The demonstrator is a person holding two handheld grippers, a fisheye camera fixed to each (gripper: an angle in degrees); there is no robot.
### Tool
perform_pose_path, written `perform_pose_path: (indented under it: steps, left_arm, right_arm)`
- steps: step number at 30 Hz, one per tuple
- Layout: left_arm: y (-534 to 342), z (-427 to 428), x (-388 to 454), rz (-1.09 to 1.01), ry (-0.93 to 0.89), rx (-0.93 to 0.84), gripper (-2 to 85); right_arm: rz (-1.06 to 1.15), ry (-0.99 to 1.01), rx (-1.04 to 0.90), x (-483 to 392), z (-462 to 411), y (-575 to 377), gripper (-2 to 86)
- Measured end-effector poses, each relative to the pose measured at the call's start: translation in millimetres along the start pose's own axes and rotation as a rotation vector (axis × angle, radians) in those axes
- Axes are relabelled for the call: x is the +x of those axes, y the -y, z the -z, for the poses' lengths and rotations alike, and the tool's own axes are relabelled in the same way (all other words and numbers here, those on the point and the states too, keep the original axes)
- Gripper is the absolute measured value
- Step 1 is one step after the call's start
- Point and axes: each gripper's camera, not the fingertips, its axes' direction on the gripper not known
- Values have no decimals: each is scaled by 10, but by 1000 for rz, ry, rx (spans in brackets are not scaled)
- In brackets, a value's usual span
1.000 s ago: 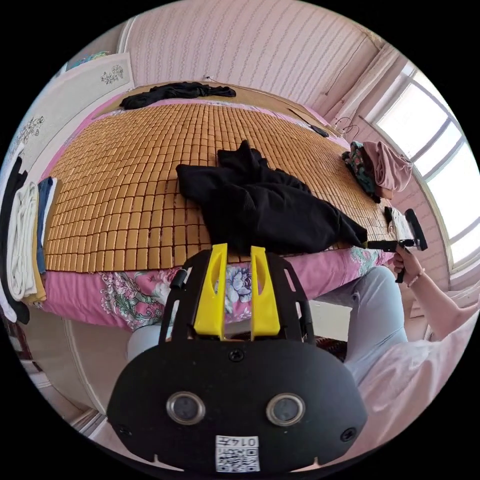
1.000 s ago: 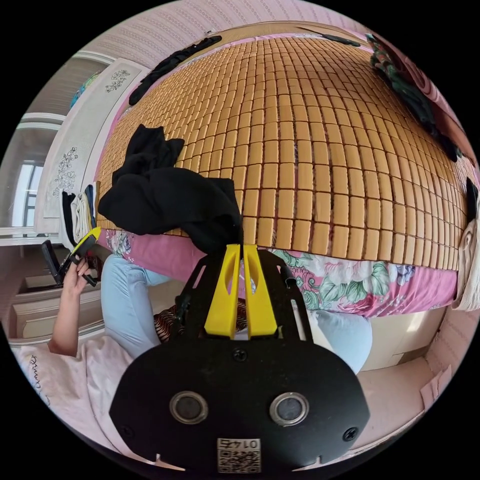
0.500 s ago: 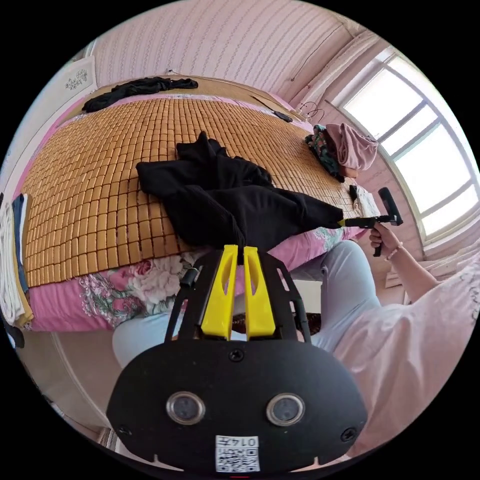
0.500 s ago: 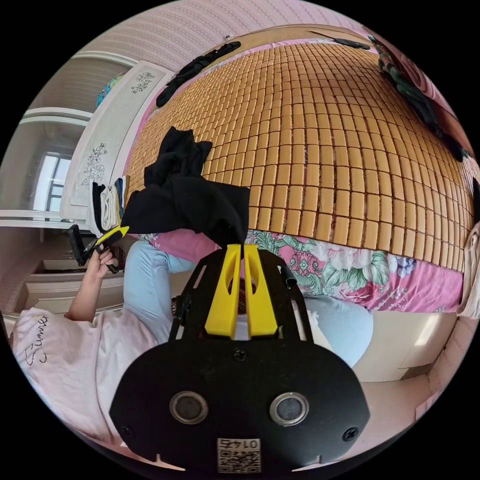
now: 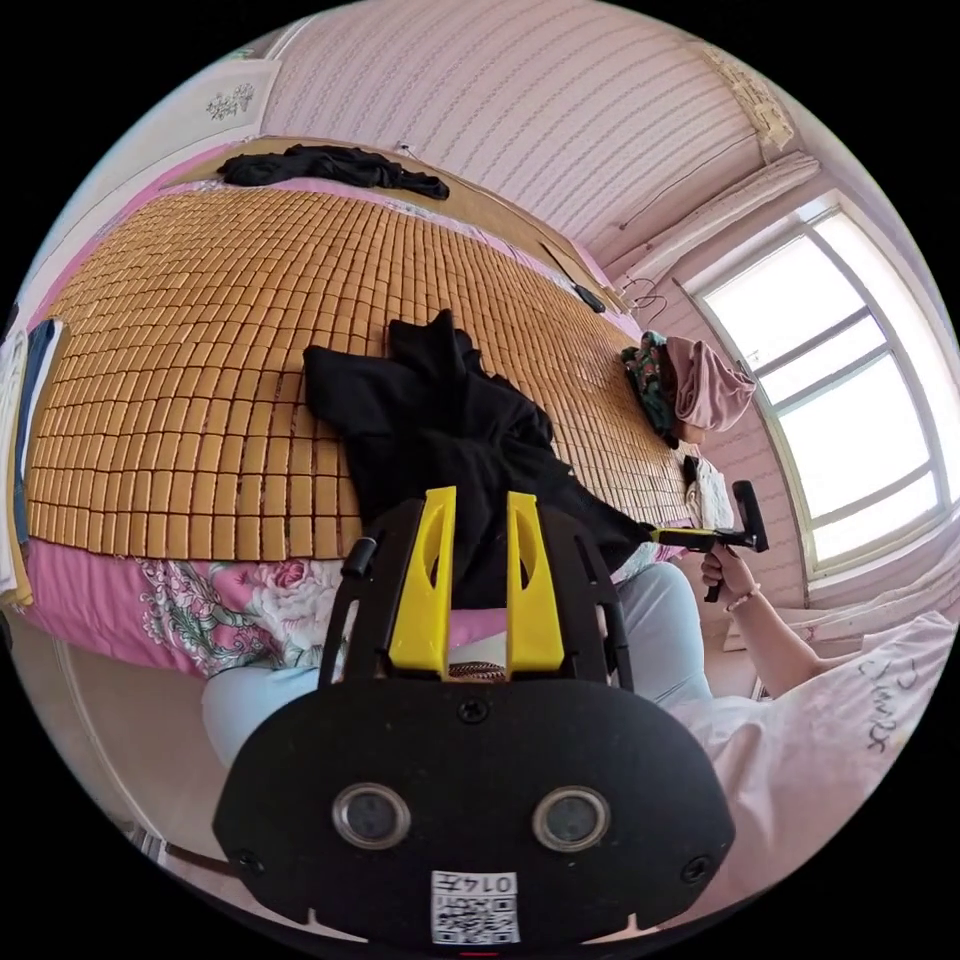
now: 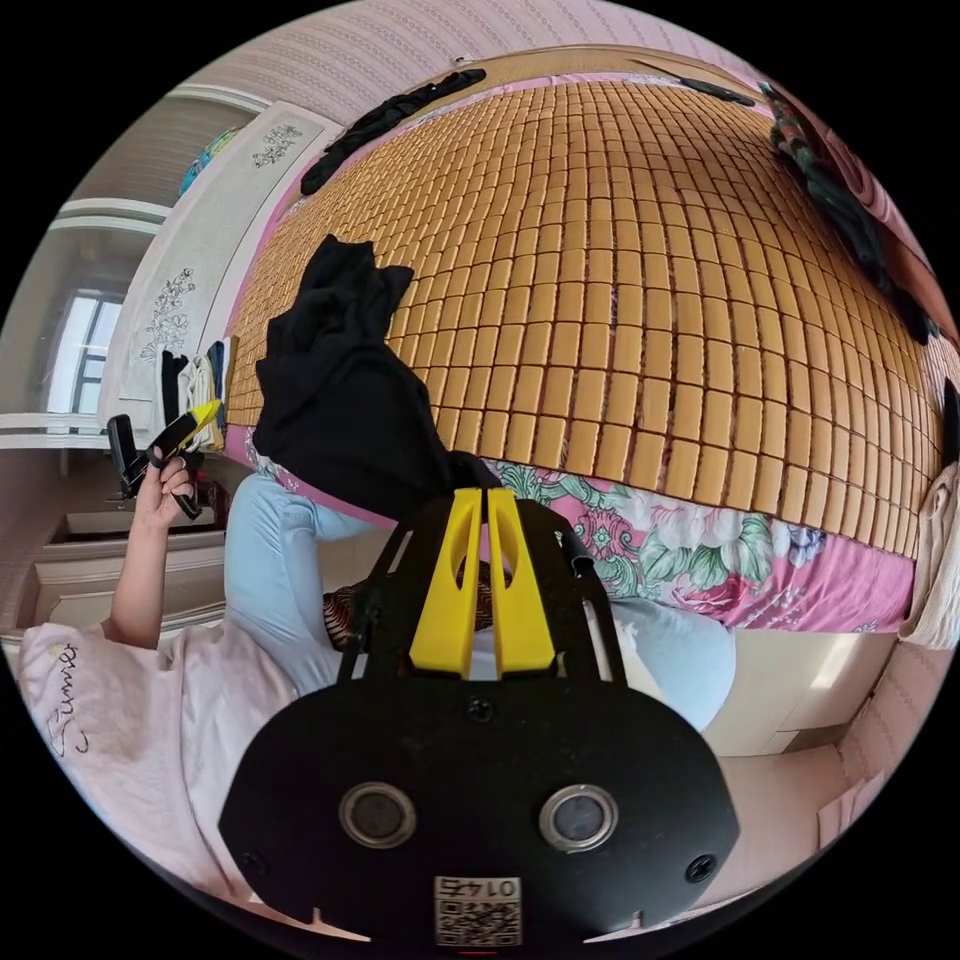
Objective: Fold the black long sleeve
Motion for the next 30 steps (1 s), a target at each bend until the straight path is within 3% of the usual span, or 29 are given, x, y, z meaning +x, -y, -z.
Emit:
perform_pose_path:
  steps: [10,15,19,23,27,30]
  left_arm:
    - [77,-490,107,-14,181,-54,83]
    - [294,-906,57,18,126,-215,5]
    - [218,-575,149,-52,115,-170,-8]
    - [-92,72,165,-111,-8,-122,-10]
    - [-455,438,49,-64,-159,-150,-10]
    - [-684,556,51,-56,-146,-173,-10]
  right_arm:
    - [-11,0,-26,-8,-194,23,4]
    - [-30,19,13,49,-108,-20,9]
    - [-46,1,60,134,24,-102,26]
    - [-77,-14,111,235,98,-130,79]
    - [-70,94,100,297,11,-39,108]
    - [-93,196,102,316,-63,-4,113]
